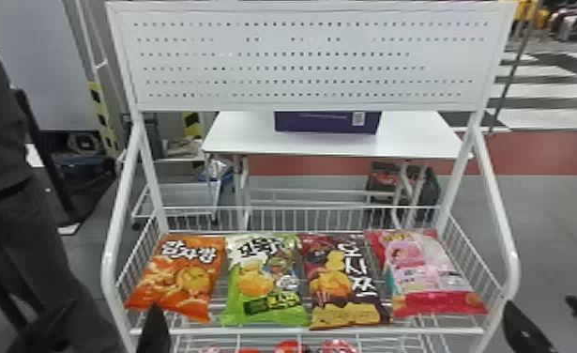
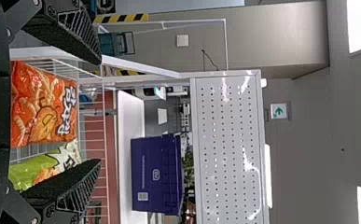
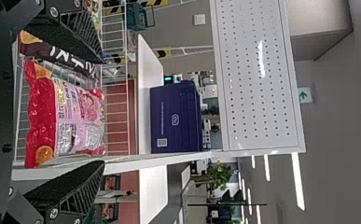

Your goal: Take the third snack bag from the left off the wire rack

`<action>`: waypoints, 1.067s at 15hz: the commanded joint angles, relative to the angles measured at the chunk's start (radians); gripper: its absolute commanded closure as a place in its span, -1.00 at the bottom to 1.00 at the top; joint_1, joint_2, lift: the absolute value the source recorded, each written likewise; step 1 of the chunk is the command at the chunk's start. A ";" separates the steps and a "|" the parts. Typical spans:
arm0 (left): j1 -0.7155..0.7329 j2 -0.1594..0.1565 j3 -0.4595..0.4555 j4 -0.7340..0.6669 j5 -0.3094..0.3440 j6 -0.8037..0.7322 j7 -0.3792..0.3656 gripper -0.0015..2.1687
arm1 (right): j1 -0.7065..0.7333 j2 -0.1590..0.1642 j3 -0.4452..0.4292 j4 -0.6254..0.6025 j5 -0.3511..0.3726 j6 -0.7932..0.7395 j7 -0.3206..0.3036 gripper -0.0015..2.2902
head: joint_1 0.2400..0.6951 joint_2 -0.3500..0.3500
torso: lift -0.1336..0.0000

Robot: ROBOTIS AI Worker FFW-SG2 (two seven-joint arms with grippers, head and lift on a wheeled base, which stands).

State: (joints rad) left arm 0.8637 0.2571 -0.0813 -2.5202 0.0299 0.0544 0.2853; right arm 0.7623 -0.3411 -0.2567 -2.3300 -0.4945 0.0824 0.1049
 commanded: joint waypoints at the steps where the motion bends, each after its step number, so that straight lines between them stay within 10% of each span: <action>1: 0.000 0.001 0.000 0.000 0.001 -0.003 0.000 -0.87 | 0.000 -0.003 0.001 0.003 -0.001 0.000 -0.001 -0.88 | 0.14 0.00 | 1.00; 9: -0.008 0.001 -0.008 0.003 -0.001 0.000 -0.002 -0.87 | -0.023 -0.006 0.019 0.028 0.004 -0.009 -0.018 -0.88 | 0.14 0.00 | 1.00; 16: -0.006 0.002 -0.023 0.018 -0.008 0.000 0.000 -0.87 | -0.469 0.068 0.369 0.299 0.202 0.303 -0.079 -0.88 | 0.14 0.00 | 1.00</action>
State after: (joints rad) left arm 0.8562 0.2581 -0.1041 -2.5056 0.0211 0.0546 0.2853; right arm 0.3919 -0.3008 0.0489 -2.0878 -0.3302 0.2899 0.0361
